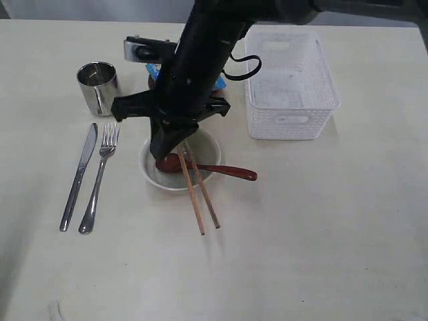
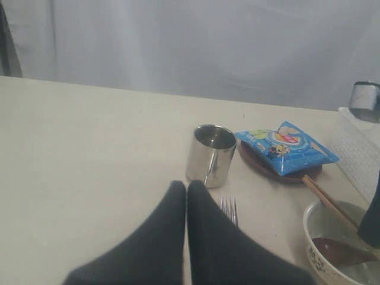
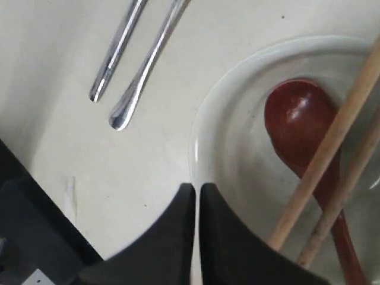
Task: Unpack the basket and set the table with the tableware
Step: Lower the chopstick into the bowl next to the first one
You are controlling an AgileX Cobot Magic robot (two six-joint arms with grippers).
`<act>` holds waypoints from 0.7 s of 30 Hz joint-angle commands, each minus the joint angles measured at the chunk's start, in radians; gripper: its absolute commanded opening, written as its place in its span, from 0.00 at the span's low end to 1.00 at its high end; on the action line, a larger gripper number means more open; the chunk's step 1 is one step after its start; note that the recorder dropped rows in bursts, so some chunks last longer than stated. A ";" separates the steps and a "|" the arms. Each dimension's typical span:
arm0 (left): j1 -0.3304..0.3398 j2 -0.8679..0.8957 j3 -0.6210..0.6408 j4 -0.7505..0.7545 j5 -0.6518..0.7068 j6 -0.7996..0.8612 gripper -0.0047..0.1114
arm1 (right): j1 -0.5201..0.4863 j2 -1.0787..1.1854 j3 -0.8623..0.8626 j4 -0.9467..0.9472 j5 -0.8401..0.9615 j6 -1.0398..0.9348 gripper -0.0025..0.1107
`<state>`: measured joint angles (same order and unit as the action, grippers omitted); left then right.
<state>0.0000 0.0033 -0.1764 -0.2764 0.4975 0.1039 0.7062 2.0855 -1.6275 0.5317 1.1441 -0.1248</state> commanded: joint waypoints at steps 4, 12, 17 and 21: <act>-0.002 -0.003 0.006 0.001 -0.006 0.000 0.04 | 0.055 0.003 0.001 -0.154 -0.010 0.080 0.05; -0.002 -0.003 0.006 -0.001 -0.006 0.000 0.04 | 0.064 0.003 0.001 -0.201 -0.012 0.105 0.05; -0.002 -0.003 0.006 -0.001 -0.006 0.000 0.04 | 0.064 0.003 0.015 -0.205 -0.014 0.103 0.05; -0.002 -0.003 0.006 -0.001 -0.006 0.000 0.04 | 0.070 0.003 0.041 -0.205 -0.025 0.101 0.05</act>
<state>0.0000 0.0033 -0.1764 -0.2764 0.4975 0.1039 0.7706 2.0891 -1.6020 0.3383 1.1311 -0.0232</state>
